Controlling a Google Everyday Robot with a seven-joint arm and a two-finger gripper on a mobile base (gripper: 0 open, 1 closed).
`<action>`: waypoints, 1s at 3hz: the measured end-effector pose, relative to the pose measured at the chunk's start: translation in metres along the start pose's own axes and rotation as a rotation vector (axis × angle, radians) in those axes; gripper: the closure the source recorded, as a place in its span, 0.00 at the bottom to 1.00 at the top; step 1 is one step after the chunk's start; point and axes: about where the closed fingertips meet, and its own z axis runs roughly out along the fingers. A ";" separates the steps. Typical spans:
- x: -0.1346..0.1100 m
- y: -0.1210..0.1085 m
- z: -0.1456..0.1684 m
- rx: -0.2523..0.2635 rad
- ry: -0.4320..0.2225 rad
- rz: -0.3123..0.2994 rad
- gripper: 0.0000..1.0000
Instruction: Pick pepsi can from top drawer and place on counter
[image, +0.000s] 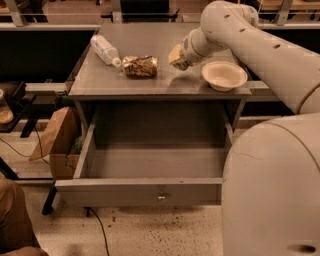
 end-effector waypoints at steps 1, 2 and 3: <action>0.002 0.006 0.001 0.006 -0.018 -0.020 0.05; 0.002 0.012 -0.002 0.005 -0.045 -0.039 0.00; 0.000 0.019 -0.009 -0.006 -0.083 -0.058 0.00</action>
Offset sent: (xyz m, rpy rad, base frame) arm -0.0134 0.0137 0.0149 -0.0216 -0.1165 0.0206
